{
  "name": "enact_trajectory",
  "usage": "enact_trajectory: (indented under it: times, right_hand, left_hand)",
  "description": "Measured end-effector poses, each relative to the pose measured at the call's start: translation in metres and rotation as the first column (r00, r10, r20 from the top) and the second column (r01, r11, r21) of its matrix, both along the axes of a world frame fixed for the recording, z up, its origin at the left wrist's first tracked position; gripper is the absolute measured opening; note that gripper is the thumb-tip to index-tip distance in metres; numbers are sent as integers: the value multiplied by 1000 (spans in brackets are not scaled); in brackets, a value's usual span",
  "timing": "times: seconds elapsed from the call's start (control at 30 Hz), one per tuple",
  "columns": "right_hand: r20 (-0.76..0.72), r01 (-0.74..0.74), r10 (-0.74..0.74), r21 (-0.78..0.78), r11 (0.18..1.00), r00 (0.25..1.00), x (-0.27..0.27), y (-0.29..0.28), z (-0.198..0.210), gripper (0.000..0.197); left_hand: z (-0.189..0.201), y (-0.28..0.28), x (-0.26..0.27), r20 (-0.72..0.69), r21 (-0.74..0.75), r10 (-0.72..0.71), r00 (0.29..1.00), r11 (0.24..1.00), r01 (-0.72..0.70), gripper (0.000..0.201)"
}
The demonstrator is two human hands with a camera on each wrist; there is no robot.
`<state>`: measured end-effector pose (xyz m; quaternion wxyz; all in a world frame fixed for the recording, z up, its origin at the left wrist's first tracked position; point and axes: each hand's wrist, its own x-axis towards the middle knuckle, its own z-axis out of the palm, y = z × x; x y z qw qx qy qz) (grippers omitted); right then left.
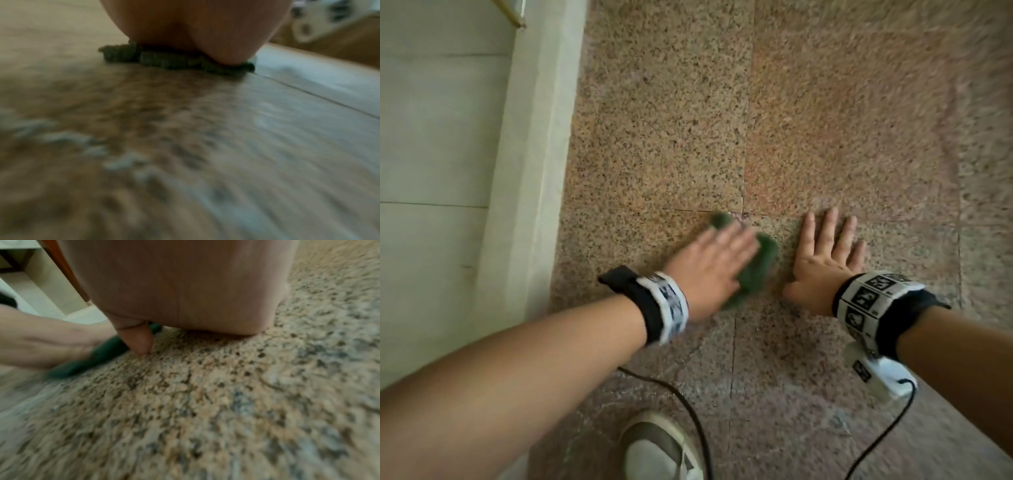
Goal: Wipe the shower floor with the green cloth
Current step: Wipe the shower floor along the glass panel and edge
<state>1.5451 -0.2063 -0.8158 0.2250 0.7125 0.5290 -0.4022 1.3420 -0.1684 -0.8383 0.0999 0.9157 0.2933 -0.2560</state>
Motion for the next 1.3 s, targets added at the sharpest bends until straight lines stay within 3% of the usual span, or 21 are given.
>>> enact_trajectory:
  times: [0.1, 0.2, 0.27, 0.37, 0.47, 0.57, 0.67, 0.77, 0.83, 0.9, 1.0, 1.07, 1.2, 1.3]
  right_hand:
    - [-1, -1, 1, 4, 1000, 1000, 0, -1, 0, 124]
    - [5, -15, 15, 2, 1000, 1000, -1, 1, 1, 124]
    - [-6, -4, 4, 1, 1000, 1000, -1, 1, 6, 125]
    - [-11, -15, 15, -2, 1000, 1000, -2, 1, 7, 126]
    - [16, -36, 36, -20, 999, 999, -2, 3, 7, 139]
    - [22, -50, 51, -24, 998, 998, 0, 1, 5, 146]
    - [12, -79, 79, 8, 997, 997, 3, -2, 3, 151]
    - [13, -90, 90, 15, 996, 996, 4, -3, 3, 152]
    - [18, -97, 97, 12, 995, 995, 3, -3, 2, 152]
    - [22, -93, 92, 15, 996, 995, 3, -3, 3, 152]
    - [19, -86, 86, 9, 996, 996, 2, -2, 6, 152]
    - [17, -89, 89, 8, 996, 996, 2, -2, 6, 151]
    - [19, -76, 76, 13, 997, 997, 0, -1, 6, 149]
    - [17, -79, 79, 14, 997, 997, 2, -2, 4, 149]
  left_hand:
    - [1, 53, -14, -16, 56, 397, 918, 917, -396, 70]
    - [-2, 61, -11, -3, 43, 492, 870, 870, -492, 74]
    - [2, 37, 0, -27, -2, 429, 903, 903, -429, 75]
    - [7, -21, 13, -79, -108, 187, 979, 975, -195, 76]
    - [4, -64, 11, -41, -165, -7, 999, 986, 0, 76]
    - [-1, -63, 3, 7, -108, -24, 1000, 994, 24, 73]
    - [-3, -34, -16, -21, -23, 177, 984, 984, -177, 69]
    - [1, 5, -47, -35, 24, 475, 879, 880, -475, 71]
    - [3, 9, -52, -46, 11, 554, 831, 833, -554, 72]
    - [6, -15, -37, -73, -46, 505, 860, 860, -509, 75]
    - [9, -80, -12, -85, -174, 221, 972, 957, -233, 78]
    - [7, -105, -8, -73, -224, 83, 994, 970, -97, 79]
    - [3, -96, -17, 30, -181, -29, 999, 983, 34, 75]
    - [1, -70, -27, -11, -55, 109, 994, 992, -110, 69]
